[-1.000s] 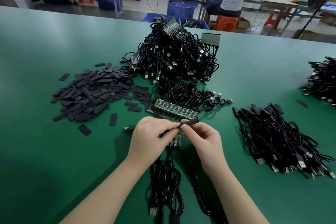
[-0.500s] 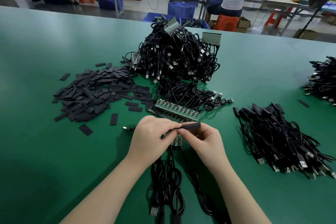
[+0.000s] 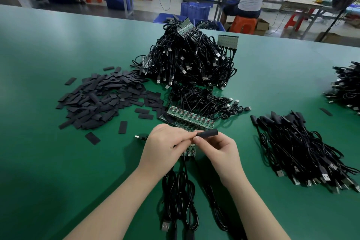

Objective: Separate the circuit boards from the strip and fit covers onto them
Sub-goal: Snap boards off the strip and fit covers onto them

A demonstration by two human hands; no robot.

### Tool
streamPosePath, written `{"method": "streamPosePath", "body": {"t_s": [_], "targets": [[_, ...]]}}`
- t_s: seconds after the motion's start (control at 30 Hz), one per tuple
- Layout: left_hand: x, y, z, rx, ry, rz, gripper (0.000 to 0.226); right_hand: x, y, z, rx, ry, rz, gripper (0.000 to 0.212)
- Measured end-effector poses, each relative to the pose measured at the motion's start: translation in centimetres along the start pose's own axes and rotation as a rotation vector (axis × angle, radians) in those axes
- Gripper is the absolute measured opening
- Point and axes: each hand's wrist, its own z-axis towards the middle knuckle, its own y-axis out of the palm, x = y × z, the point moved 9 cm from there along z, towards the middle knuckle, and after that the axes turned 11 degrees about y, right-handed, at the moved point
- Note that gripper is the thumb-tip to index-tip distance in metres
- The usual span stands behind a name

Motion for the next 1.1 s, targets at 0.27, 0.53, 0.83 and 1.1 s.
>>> {"method": "streamPosePath", "body": {"t_s": [0.27,0.53,0.83,1.1], "targets": [[-0.4,0.0,0.2,-0.022,-0.03,0.055,0.014,-0.3,-1.1,0.3,0.03,-0.012,-0.002,0.009],[0.2,-0.2,0.2,0.004,-0.009,0.02,0.015,-0.5,-1.6,0.2,0.117,-0.056,-0.03,0.014],[0.5,-0.4,0.0,0.058,0.025,0.018,0.016,-0.4,-0.9,0.1,0.099,-0.087,-0.023,0.017],[-0.7,-0.3,-0.2,0.046,-0.128,0.039,0.02,-1.1,-1.0,-0.8,0.212,-0.19,-0.151,0.054]]}}
